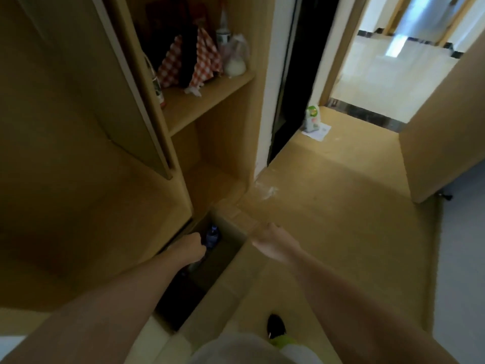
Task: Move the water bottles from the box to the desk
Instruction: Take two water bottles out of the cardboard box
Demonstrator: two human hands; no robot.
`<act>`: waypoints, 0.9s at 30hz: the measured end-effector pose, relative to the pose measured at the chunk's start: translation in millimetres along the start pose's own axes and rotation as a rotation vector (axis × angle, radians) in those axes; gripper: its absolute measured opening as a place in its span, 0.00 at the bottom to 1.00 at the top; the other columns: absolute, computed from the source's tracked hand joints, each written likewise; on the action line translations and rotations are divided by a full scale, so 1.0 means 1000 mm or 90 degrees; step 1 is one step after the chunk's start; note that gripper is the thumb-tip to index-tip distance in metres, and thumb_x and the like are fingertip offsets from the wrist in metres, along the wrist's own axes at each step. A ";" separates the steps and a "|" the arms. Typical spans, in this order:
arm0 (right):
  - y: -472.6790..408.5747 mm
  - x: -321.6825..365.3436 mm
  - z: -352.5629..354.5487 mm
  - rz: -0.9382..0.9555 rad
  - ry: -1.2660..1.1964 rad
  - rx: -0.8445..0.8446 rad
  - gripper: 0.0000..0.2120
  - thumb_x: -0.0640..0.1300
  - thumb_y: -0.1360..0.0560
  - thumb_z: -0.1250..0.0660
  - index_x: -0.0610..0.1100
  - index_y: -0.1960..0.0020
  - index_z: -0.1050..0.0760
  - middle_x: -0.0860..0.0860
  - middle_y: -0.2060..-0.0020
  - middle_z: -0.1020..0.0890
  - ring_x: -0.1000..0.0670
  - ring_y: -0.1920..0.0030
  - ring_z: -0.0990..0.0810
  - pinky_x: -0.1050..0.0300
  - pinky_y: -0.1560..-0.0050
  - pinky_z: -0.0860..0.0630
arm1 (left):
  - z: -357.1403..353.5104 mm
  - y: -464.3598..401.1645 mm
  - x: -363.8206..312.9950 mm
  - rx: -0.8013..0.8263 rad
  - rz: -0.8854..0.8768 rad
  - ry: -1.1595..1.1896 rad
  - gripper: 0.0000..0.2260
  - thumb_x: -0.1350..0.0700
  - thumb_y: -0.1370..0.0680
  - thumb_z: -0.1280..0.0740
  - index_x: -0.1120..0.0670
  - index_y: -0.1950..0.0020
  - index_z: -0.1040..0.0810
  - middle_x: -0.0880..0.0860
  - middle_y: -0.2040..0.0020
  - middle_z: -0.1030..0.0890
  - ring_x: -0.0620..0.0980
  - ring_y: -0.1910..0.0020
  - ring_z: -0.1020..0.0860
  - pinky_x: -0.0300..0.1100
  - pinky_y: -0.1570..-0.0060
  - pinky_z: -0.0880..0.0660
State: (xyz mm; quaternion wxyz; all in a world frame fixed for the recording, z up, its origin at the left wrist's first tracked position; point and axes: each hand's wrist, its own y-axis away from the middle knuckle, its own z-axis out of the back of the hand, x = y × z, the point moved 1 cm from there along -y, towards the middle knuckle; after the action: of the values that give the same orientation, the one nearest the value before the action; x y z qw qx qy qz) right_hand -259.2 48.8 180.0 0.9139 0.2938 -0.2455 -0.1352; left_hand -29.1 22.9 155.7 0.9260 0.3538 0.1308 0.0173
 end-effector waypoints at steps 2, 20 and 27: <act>-0.020 0.002 0.017 0.035 0.044 0.019 0.27 0.58 0.24 0.39 0.45 0.29 0.33 0.45 0.35 0.26 0.44 0.38 0.25 0.45 0.39 0.24 | 0.000 -0.007 -0.004 -0.012 0.039 0.024 0.14 0.54 0.18 0.44 0.59 0.37 0.31 0.58 0.42 0.26 0.56 0.46 0.25 0.46 0.47 0.26; -0.098 0.083 -0.020 0.240 0.231 0.213 0.14 0.59 0.23 0.41 0.49 0.46 0.34 0.49 0.52 0.30 0.47 0.54 0.28 0.51 0.54 0.30 | -0.054 0.003 0.058 -0.042 0.298 0.293 0.03 0.53 0.20 0.42 0.52 0.50 0.32 0.50 0.59 0.29 0.48 0.59 0.26 0.41 0.58 0.29; -0.113 0.101 -0.040 0.283 0.293 0.249 0.16 0.58 0.22 0.39 0.46 0.45 0.35 0.47 0.51 0.29 0.45 0.51 0.26 0.49 0.50 0.28 | -0.063 -0.006 0.059 -0.062 0.356 0.385 0.06 0.54 0.20 0.42 0.54 0.46 0.30 0.51 0.59 0.28 0.49 0.58 0.27 0.42 0.57 0.28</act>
State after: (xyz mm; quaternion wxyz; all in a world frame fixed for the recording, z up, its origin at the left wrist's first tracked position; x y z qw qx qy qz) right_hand -164.4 -60.9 120.7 0.8786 0.4252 -0.1127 0.1859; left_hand 11.7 66.7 93.5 0.8211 0.3102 0.2950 0.3775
